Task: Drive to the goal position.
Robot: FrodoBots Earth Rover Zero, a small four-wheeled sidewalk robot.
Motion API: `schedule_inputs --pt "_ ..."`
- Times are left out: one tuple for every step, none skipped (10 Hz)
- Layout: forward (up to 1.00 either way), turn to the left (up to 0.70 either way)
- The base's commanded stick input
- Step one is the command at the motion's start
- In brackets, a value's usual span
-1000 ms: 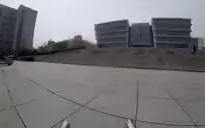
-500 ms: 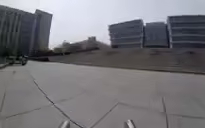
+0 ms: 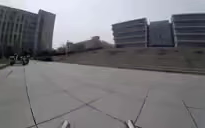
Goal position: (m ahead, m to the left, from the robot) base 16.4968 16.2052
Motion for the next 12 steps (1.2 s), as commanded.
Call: schedule_inputs --pt "1.0 0.16" --pt "1.0 0.16" --pt "1.0 0.19" --pt "1.0 0.07" --pt "1.0 0.3" --pt "1.0 0.28" --pt "1.0 0.11" --pt "1.0 0.14" --pt "1.0 0.08" --pt "1.0 0.02" --pt "1.0 0.0" --pt "1.0 0.0"
